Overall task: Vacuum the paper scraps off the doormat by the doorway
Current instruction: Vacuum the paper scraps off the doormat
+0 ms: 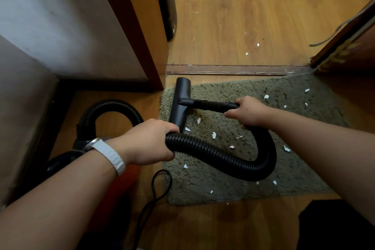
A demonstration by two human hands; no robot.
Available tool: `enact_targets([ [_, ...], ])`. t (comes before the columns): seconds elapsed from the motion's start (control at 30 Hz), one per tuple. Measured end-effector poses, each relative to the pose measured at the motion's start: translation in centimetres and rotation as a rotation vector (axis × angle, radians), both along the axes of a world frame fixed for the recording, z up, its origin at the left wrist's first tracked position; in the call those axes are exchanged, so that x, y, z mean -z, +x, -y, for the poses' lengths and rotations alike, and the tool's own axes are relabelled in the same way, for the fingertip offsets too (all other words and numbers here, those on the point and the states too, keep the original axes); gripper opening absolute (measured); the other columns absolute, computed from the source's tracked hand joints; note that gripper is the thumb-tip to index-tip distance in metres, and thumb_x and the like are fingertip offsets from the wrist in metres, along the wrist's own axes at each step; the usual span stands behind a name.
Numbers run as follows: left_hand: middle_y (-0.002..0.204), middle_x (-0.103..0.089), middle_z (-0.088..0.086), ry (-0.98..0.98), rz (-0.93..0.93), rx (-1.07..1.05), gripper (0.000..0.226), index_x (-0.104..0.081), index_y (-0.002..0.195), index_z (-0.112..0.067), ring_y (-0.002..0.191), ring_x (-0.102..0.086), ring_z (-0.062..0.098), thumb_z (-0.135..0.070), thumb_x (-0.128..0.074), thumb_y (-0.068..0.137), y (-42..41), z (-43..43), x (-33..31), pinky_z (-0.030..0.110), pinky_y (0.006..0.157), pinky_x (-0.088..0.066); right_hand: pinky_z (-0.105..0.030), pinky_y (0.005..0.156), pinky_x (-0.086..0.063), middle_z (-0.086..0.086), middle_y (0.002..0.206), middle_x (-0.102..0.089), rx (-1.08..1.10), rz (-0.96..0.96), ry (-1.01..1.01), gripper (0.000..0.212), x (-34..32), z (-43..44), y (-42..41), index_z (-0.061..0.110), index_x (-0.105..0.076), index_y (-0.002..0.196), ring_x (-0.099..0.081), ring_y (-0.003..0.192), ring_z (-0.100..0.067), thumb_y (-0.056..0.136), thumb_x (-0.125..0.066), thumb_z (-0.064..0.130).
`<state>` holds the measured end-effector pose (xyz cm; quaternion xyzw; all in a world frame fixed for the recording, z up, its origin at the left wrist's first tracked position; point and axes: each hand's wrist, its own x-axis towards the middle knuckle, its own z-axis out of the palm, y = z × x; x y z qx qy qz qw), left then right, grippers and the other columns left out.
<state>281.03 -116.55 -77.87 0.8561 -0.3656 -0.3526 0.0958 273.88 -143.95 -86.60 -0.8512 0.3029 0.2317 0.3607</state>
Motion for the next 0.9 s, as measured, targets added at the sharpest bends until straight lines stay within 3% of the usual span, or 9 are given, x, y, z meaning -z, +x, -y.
enact_targets([
  [0.17,0.069,-0.064,-0.006,0.006,0.0,-0.011,0.018,-0.061,0.075,-0.028,0.066,-0.061,0.007,-0.017,-0.073,0.067,-0.2,-0.3,-0.4,0.031,0.061,-0.052,-0.026,0.046,-0.049,-0.007,0.072,-0.061,0.023,-0.006,0.021,0.032,0.1,-0.4,-0.1,0.011,-0.061,0.109,-0.06,0.05,-0.02,0.092,-0.069,0.036],
  [0.47,0.069,-0.063,-0.005,0.038,0.038,0.042,0.015,-0.058,0.073,-0.025,0.066,-0.061,0.009,-0.018,-0.069,0.065,-0.5,-1.2,-0.4,0.036,0.063,-0.054,-0.031,0.06,-0.052,-0.003,0.079,-0.065,-0.145,0.062,-0.224,0.023,-0.5,-2.1,0.3,0.02,-0.06,0.096,-0.065,0.069,-0.019,0.089,-0.065,0.041],
  [0.6,0.071,-0.063,-0.004,0.04,0.043,0.055,0.016,-0.055,0.07,-0.025,0.066,-0.06,0.01,-0.018,-0.069,0.068,-0.8,-1.5,-0.6,0.037,0.064,-0.055,-0.028,0.054,-0.047,0.001,0.078,-0.062,-0.187,0.065,-0.286,0.021,-1.0,-2.8,0.6,0.02,-0.058,0.097,-0.061,0.066,-0.016,0.09,-0.063,0.039],
  [0.9,0.071,-0.065,-0.002,-0.037,0.009,-0.018,0.016,-0.063,0.076,-0.023,0.066,-0.063,0.011,-0.015,-0.073,0.066,-0.7,-3.0,-1.7,0.04,0.066,-0.057,-0.028,0.051,-0.049,-0.009,0.066,-0.062,0.099,0.02,0.084,0.037,-1.1,-3.0,1.3,0.004,-0.058,0.112,-0.06,0.047,-0.021,0.093,-0.069,0.033],
])
